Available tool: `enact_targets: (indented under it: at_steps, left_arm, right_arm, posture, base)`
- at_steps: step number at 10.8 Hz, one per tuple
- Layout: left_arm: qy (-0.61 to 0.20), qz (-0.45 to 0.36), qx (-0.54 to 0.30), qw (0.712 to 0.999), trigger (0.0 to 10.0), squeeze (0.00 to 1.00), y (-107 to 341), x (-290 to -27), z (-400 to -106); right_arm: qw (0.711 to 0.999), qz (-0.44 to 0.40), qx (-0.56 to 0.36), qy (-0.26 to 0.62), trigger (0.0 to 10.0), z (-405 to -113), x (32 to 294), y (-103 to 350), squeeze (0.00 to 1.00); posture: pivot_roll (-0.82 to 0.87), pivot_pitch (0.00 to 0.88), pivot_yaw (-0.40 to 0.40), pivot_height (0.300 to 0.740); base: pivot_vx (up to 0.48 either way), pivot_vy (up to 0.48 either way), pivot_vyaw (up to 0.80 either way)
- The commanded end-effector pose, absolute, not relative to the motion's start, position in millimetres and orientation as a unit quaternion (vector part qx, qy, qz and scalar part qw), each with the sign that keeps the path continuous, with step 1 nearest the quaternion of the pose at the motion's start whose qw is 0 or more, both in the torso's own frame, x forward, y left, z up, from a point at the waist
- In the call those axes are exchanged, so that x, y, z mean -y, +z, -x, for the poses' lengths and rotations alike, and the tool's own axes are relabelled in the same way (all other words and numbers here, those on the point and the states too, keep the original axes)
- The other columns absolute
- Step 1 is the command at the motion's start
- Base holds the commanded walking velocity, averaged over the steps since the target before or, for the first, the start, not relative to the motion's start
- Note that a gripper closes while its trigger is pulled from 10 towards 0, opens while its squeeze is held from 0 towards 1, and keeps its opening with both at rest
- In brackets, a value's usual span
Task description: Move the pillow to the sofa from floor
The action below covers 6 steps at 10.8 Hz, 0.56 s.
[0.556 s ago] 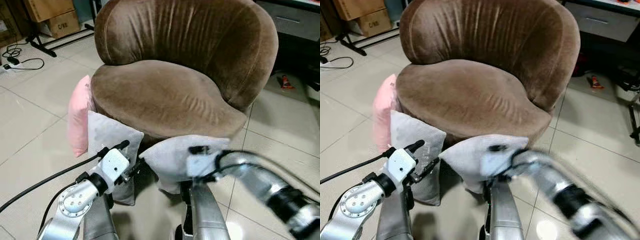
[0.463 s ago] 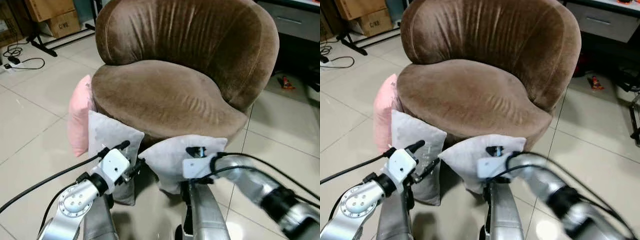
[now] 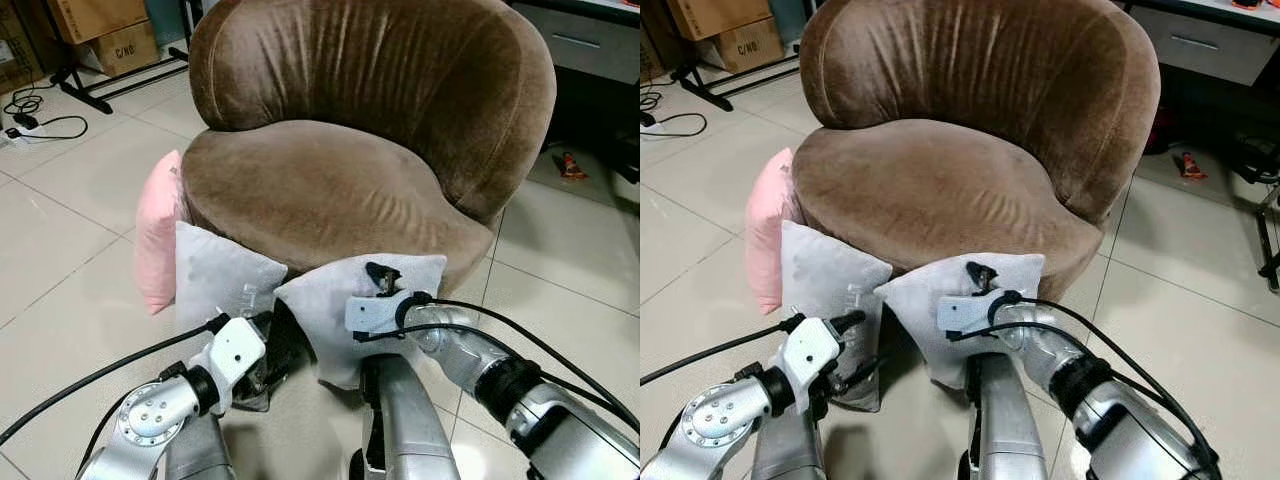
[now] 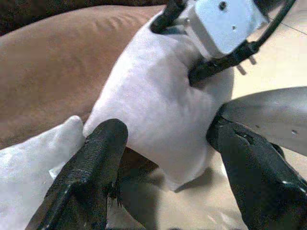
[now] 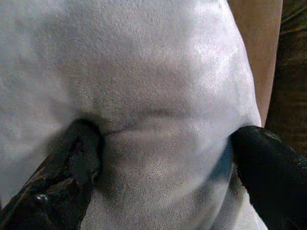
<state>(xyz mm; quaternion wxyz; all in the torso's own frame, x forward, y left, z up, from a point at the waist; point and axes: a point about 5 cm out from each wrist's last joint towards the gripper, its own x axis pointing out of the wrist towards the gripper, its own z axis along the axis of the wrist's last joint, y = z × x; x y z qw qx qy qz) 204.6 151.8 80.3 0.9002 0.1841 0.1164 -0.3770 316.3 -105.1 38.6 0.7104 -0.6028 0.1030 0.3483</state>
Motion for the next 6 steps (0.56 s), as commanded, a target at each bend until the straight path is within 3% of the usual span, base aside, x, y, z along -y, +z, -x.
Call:
enact_targets:
  at_steps: [1, 3, 5, 6]
  left_arm:
    - [-0.386, -0.181, -0.115, 0.897, 10.0, 0.0, 83, -149, -203]
    - [-0.389, -0.179, -0.118, 0.896, 10.0, 0.0, 84, -149, -204]
    - [-0.389, -0.179, -0.119, 0.896, 10.0, 0.0, 84, -149, -204]
    - [-0.387, -0.177, -0.12, 0.897, 10.0, 0.0, 83, -148, -203]
  right_arm:
    - [0.703, 0.615, -0.089, 0.346, 10.0, -321, 103, 42, 0.0]
    - [0.669, 0.627, -0.099, 0.388, 10.0, -314, 97, 29, 0.0]
    - [0.674, 0.611, -0.122, 0.397, 0.0, -312, 99, 23, 0.0]
    - [0.68, 0.607, -0.129, 0.391, 0.0, -312, 103, 21, 0.0]
  posture:
    - [0.01, 0.0, -0.079, 0.508]
    - [0.0, 0.0, -0.079, 0.508]
    - [0.01, 0.0, -0.088, 0.508]
    - [0.01, 0.0, -0.09, 0.508]
  base:
    - [0.0, 0.0, 0.0]
    - [0.0, 0.0, 0.0]
    - [0.0, 0.0, 0.0]
    - [0.0, 0.0, 0.0]
